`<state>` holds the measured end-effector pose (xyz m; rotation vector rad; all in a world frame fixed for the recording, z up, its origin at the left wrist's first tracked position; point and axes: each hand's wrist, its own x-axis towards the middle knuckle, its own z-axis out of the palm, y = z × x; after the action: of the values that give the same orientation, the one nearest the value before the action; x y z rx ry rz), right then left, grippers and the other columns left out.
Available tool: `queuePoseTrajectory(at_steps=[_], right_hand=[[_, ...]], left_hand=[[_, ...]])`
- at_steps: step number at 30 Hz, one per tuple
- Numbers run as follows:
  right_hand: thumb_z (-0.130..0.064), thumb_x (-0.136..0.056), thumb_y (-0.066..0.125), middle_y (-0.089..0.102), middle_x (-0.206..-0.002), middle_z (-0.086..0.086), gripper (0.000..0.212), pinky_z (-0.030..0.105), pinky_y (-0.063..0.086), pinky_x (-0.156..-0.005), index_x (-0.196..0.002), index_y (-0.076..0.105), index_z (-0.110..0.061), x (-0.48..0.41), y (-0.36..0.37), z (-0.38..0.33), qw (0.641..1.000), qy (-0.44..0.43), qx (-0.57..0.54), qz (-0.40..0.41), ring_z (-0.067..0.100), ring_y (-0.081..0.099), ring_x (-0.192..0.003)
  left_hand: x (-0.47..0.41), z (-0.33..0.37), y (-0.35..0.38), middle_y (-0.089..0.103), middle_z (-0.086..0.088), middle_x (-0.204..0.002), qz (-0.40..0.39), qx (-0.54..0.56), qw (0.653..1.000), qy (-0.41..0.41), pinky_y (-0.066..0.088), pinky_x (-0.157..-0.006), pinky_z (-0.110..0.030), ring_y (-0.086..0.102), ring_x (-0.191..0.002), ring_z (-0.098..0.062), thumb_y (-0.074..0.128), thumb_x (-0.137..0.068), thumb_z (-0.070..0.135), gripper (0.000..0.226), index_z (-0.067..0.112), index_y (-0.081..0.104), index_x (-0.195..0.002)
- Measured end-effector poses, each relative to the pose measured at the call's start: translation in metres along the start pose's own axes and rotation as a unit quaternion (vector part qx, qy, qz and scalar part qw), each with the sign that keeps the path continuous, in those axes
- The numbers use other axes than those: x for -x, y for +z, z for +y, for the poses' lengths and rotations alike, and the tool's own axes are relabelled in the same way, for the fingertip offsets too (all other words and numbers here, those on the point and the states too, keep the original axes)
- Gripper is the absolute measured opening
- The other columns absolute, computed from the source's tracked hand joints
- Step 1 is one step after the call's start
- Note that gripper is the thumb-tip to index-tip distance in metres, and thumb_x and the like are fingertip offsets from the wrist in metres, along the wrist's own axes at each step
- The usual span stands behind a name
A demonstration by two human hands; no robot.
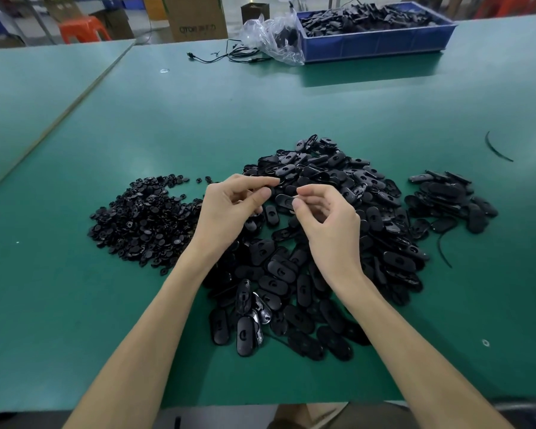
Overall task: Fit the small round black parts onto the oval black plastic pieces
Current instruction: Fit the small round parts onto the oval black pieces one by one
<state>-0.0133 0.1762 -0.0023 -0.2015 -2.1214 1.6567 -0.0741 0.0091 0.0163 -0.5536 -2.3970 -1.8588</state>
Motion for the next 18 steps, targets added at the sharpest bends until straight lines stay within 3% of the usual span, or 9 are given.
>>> queuePoseTrajectory(at_steps=[4,8,13,18], right_hand=[[-0.017,-0.098,0.073,0.075,-0.097,-0.013,0.014,0.011,0.052,-0.085,-0.111,0.071,-0.021,-0.0002,0.0004,0.0001,1.0,0.0,-0.005,0.002,-0.001,0.07,-0.095],[-0.017,-0.098,0.073,0.075,-0.098,-0.011,0.014,0.012,0.052,-0.086,-0.111,0.071,-0.021,-0.0005,0.0004,0.0003,1.0,-0.003,-0.009,0.004,0.0,0.07,-0.095],[-0.015,-0.098,0.073,0.074,-0.097,-0.013,0.014,0.013,0.053,-0.086,-0.111,0.07,-0.021,-0.0009,-0.0003,0.0005,1.0,-0.006,-0.012,0.008,0.001,0.071,-0.095],[-0.013,-0.098,0.073,0.075,-0.099,-0.01,0.015,0.025,0.058,-0.09,-0.111,0.07,-0.02,-0.0006,-0.0001,0.0001,1.0,0.003,-0.023,0.005,0.005,0.072,-0.096]], left_hand=[[0.0008,-0.0015,0.0004,0.068,0.001,-0.086,-0.027,0.023,0.999,-0.01,0.051,-0.057,-0.021,0.061,-0.065,-0.01,0.073,-0.096,0.012,0.02,0.02,0.077,-0.114],[-0.0003,-0.0036,0.0018,0.069,0.004,-0.088,-0.026,0.051,0.998,-0.028,0.052,-0.055,-0.026,0.061,-0.064,-0.012,0.075,-0.094,0.014,0.015,0.016,0.069,-0.108],[-0.0004,-0.0032,0.0006,0.07,0.003,-0.085,-0.025,0.066,0.997,-0.028,0.05,-0.055,-0.023,0.06,-0.062,-0.012,0.075,-0.095,0.016,0.011,0.018,0.071,-0.105],[0.0006,-0.0012,0.0015,0.065,0.004,-0.077,-0.038,0.057,0.997,-0.022,0.053,-0.057,-0.028,0.058,-0.064,-0.011,0.073,-0.097,0.018,0.016,0.024,0.078,-0.11]])
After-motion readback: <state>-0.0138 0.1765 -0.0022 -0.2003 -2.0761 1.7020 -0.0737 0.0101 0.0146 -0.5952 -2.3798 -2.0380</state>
